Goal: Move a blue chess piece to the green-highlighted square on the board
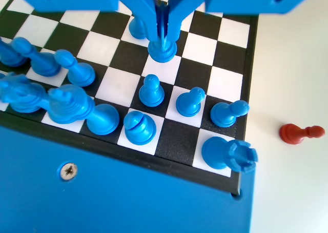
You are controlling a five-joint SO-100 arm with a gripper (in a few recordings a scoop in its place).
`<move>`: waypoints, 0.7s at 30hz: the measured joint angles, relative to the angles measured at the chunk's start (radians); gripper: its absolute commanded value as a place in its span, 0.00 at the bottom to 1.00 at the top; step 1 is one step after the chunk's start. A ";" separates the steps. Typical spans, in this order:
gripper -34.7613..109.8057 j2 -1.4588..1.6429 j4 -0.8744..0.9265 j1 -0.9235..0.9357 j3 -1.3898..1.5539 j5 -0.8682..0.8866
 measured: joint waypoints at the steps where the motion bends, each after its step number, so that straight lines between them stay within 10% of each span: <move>1: 0.25 0.000 -0.006 -0.002 0.008 0.000; 21: 0.25 0.000 -0.058 0.003 0.035 -0.015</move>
